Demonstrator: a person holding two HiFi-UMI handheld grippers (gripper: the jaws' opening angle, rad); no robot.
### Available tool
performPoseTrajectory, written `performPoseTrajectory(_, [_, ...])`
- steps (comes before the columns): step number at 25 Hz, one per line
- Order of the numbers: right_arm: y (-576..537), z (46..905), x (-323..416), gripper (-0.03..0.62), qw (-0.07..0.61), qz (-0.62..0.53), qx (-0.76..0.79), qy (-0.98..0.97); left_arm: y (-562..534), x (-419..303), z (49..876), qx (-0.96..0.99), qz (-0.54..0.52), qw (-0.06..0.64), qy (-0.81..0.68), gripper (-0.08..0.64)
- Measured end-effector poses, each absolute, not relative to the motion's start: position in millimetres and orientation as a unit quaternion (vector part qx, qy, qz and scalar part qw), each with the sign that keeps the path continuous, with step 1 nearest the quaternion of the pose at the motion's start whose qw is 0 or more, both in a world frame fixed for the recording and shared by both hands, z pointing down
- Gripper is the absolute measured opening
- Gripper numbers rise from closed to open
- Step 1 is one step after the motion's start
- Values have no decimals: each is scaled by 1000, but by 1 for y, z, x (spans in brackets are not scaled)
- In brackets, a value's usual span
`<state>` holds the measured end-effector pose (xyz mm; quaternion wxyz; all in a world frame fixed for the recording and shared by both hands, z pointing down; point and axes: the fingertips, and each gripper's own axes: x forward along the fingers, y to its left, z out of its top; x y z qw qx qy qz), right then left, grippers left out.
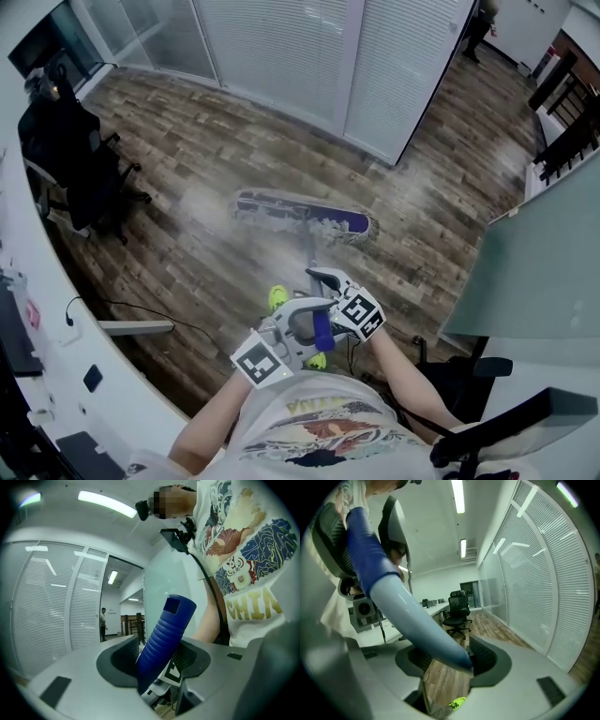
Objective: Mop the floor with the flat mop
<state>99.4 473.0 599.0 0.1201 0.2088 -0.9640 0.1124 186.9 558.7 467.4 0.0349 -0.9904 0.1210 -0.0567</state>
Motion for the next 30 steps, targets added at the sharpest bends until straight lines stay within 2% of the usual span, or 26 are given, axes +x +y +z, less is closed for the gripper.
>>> performPoseTrajectory(18, [206, 605, -10, 209, 156, 101, 258, -948, 300, 66, 464, -996, -19, 43, 80, 195])
performPoseTrajectory(30, [31, 613, 0, 209, 150, 102, 281, -943, 129, 73, 475, -996, -20, 39, 74, 205])
